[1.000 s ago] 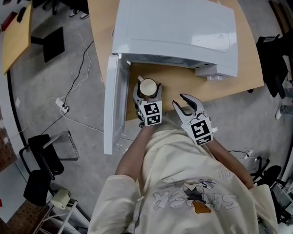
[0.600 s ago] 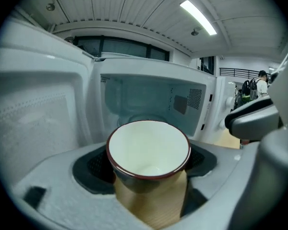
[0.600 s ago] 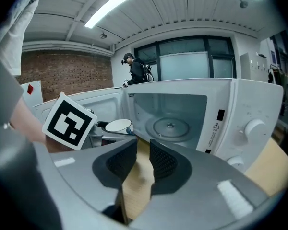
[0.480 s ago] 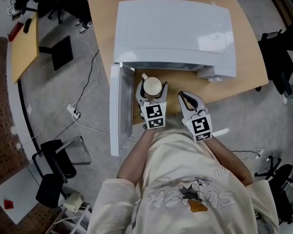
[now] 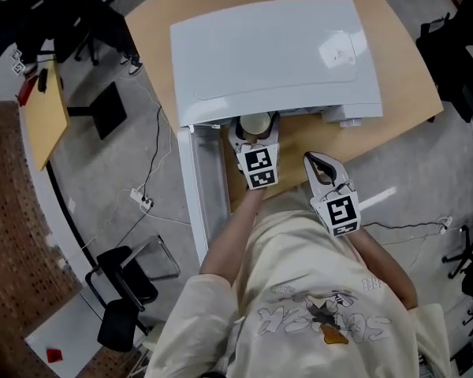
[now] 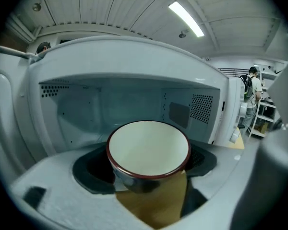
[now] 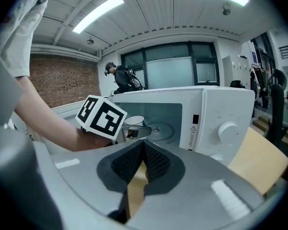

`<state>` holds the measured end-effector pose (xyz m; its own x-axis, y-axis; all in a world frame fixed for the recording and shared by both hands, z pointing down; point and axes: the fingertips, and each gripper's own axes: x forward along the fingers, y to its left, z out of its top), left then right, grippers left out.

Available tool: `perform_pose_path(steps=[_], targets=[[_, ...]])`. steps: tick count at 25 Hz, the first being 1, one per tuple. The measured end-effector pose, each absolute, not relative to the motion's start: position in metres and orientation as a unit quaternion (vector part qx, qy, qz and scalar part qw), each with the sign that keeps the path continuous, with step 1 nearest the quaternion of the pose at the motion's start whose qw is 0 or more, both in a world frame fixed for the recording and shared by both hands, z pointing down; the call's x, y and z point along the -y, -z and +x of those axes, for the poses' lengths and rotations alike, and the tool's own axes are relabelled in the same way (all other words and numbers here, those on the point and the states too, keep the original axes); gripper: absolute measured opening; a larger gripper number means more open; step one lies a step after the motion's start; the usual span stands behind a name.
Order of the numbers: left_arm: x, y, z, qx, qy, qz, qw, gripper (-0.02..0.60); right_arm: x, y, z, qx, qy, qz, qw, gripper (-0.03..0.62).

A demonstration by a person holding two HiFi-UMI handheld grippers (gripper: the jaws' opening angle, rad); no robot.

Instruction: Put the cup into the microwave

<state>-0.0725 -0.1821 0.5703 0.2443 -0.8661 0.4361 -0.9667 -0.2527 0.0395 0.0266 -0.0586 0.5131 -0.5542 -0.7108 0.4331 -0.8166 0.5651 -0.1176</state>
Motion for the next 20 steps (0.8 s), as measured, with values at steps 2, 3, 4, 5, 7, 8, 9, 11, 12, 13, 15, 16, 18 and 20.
perform_pose_path(steps=[2, 3, 4, 5, 7, 8, 9, 11, 12, 13, 15, 16, 18, 20], targets=[[0.194, -0.572, -0.068, 0.586, -0.164, 0.779, 0.151, 0.4, 0.058, -0.514, 0.028, 0.864, -0.153, 0.447, 0.175, 0.006], [0.2, -0.573, -0.066, 0.583, -0.164, 0.781, 0.151, 0.402, 0.058, -0.515, 0.028, 0.862, -0.153, 0.45, 0.177, 0.006], [0.206, -0.575, -0.065, 0.581, -0.164, 0.783, 0.151, 0.402, 0.057, -0.516, 0.028, 0.86, -0.153, 0.452, 0.179, 0.006], [0.212, -0.576, -0.064, 0.579, -0.165, 0.784, 0.151, 0.402, 0.056, -0.516, 0.028, 0.859, -0.153, 0.454, 0.18, 0.006], [0.224, -0.58, -0.063, 0.576, -0.166, 0.786, 0.152, 0.402, 0.054, -0.516, 0.026, 0.856, -0.151, 0.459, 0.184, 0.006], [0.229, -0.583, -0.062, 0.575, -0.167, 0.787, 0.153, 0.402, 0.052, -0.517, 0.026, 0.854, -0.151, 0.461, 0.185, 0.006], [0.234, -0.585, -0.062, 0.574, -0.167, 0.787, 0.154, 0.402, 0.05, -0.518, 0.027, 0.852, -0.152, 0.465, 0.186, 0.006], [0.243, -0.588, -0.061, 0.573, -0.165, 0.788, 0.155, 0.402, 0.048, -0.52, 0.029, 0.848, -0.154, 0.472, 0.188, 0.006], [0.247, -0.588, -0.06, 0.572, -0.164, 0.789, 0.154, 0.402, 0.048, -0.52, 0.031, 0.845, -0.154, 0.476, 0.189, 0.006], [0.25, -0.588, -0.059, 0.571, -0.164, 0.79, 0.153, 0.402, 0.048, -0.52, 0.033, 0.842, -0.156, 0.48, 0.19, 0.006], [0.255, -0.587, -0.055, 0.568, -0.164, 0.792, 0.151, 0.402, 0.048, -0.52, 0.037, 0.836, -0.159, 0.489, 0.189, 0.006], [0.256, -0.587, -0.054, 0.566, -0.165, 0.794, 0.148, 0.402, 0.047, -0.52, 0.039, 0.834, -0.16, 0.494, 0.189, 0.006], [0.257, -0.587, -0.051, 0.564, -0.164, 0.797, 0.139, 0.403, 0.048, -0.519, 0.041, 0.833, -0.152, 0.498, 0.19, 0.006], [0.258, -0.586, -0.05, 0.563, -0.159, 0.801, 0.131, 0.403, 0.047, -0.518, 0.043, 0.834, -0.141, 0.498, 0.191, 0.006]])
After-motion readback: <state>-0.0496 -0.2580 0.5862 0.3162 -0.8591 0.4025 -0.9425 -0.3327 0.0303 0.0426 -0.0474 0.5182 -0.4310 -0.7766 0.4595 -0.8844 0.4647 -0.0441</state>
